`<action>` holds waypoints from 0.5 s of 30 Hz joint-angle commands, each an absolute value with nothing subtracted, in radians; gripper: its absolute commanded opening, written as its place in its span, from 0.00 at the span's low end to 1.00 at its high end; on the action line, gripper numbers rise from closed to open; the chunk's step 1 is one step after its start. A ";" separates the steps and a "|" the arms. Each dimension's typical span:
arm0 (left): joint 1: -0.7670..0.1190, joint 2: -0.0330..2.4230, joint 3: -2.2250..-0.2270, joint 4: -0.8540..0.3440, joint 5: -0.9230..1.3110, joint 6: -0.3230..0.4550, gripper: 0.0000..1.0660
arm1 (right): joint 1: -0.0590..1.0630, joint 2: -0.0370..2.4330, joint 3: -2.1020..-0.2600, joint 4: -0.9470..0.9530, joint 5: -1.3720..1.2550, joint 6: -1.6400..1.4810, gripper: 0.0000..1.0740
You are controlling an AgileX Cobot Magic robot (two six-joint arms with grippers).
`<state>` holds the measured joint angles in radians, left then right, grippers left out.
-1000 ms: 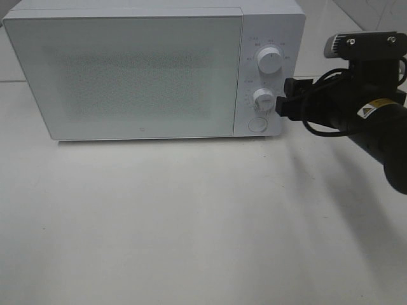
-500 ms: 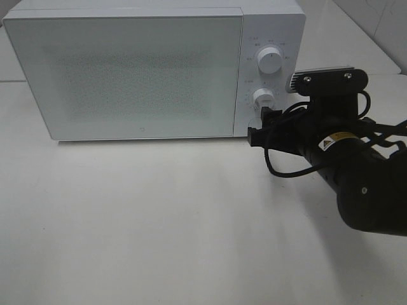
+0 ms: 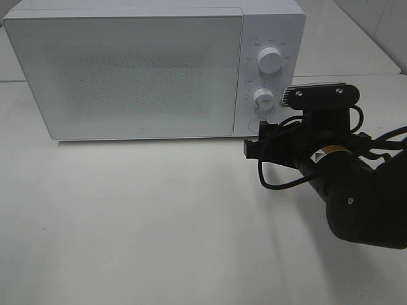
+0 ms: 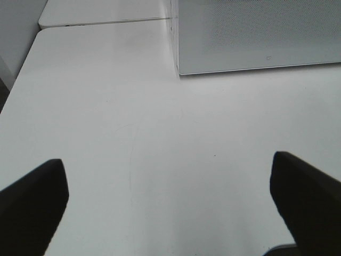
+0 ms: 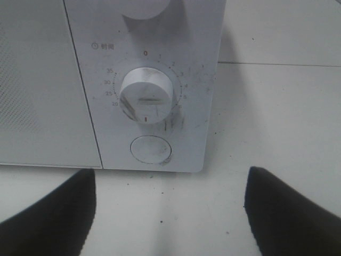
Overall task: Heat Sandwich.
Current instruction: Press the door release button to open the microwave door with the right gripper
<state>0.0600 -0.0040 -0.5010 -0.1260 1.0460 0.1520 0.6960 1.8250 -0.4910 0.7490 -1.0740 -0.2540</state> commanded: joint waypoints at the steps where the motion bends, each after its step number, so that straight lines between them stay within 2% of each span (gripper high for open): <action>1: 0.054 -0.026 -0.497 -0.134 1.040 0.151 0.92 | 0.700 1.825 -0.491 0.744 -1.078 -0.153 0.70; 15: 0.054 -0.026 -0.497 -0.134 1.040 0.151 0.92 | 0.700 1.825 -0.491 0.737 -0.981 0.457 0.70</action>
<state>0.0600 -0.0040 -0.5010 -0.1260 1.0460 0.1520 0.6960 1.8250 -0.4910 0.7500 -0.9890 0.3710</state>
